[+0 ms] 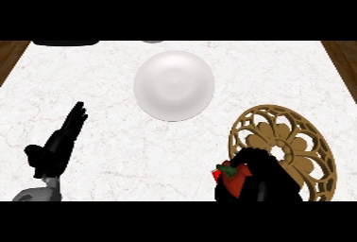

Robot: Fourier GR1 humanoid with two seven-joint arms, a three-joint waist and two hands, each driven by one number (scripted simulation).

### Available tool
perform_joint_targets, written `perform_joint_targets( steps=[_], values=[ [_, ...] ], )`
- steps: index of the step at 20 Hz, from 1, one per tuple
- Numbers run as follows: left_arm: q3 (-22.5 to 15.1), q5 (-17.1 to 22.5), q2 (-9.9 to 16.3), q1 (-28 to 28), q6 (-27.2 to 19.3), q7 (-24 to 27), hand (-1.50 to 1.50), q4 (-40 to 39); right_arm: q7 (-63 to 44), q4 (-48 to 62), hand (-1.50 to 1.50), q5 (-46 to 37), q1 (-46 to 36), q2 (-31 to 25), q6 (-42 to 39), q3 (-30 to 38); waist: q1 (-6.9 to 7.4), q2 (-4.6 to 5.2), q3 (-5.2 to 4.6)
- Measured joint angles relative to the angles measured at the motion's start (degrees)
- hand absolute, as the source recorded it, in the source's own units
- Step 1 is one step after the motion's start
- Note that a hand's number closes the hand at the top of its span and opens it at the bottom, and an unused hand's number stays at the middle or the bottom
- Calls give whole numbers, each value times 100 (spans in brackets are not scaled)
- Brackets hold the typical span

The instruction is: Pick the bell pepper from the placemat and place it in the plate

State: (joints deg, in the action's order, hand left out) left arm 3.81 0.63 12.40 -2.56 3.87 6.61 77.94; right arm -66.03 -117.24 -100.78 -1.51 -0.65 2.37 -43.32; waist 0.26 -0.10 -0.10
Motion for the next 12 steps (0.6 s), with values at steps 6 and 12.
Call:
perform_joint_targets(
  steps=[6,12],
  values=[
    [-37,-69,-77,-78,-82,-104,0,78,-169,391,150,558,-1330,-1,-312,265,56,13,3],
    [-2,-53,-49,-169,3,-60,0,-41,-166,1351,150,1507,-2483,5,-367,831,115,32,5]
  ],
)
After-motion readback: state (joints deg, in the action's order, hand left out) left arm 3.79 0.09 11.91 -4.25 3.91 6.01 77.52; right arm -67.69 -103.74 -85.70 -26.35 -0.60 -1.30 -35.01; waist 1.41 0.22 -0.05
